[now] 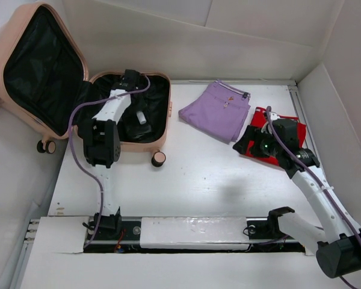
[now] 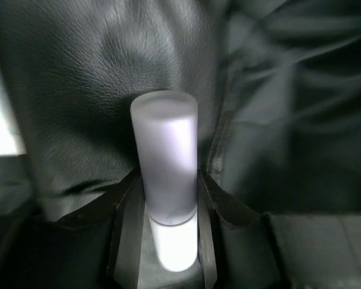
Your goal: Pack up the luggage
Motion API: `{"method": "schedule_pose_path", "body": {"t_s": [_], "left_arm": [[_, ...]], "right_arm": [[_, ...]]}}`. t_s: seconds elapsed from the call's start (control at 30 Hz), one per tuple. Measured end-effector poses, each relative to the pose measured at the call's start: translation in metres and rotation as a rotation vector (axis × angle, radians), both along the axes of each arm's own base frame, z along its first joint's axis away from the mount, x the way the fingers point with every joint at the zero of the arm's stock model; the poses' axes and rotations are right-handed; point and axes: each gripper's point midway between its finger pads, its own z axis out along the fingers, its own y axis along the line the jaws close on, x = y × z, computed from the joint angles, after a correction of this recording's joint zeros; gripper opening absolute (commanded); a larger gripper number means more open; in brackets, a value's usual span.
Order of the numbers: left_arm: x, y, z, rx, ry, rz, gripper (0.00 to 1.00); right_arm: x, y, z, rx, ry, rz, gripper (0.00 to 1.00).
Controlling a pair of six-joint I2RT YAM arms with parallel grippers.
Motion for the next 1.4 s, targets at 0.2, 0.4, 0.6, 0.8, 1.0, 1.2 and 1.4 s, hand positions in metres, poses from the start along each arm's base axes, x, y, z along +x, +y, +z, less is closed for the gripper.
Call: {"method": "schedule_pose_path", "body": {"t_s": [0.2,0.4,0.6,0.8,1.0,1.2,1.4], "left_arm": [[-0.006,0.0,-0.031,0.026,0.065,-0.01,0.57],[-0.022,-0.001,-0.005,0.033,0.036,-0.008,0.69],[-0.029,-0.027,0.078,0.009,-0.126,-0.044,0.66],[-0.059,-0.193,0.151,-0.197,-0.308,-0.323,0.56],[-0.121,-0.289,0.081,-0.407,-0.135,-0.398,0.65],[-0.122,-0.302,0.005,-0.504,-0.013,-0.189,0.7],[-0.117,-0.307,-0.042,-0.615,0.048,0.016,0.7]], "right_arm": [[-0.003,-0.004,0.002,-0.009,-0.006,-0.014,0.84],[-0.004,-0.007,-0.001,-0.025,0.006,-0.03,0.84],[-0.004,-0.014,0.0,-0.051,0.014,-0.061,0.84],[0.003,-0.022,0.024,-0.061,-0.046,-0.103,0.69],[-0.006,-0.03,0.04,-0.056,-0.099,-0.131,0.73],[-0.019,-0.031,0.049,-0.031,-0.144,-0.131,0.86],[-0.034,-0.026,0.034,-0.012,-0.107,-0.094,0.86]]}}
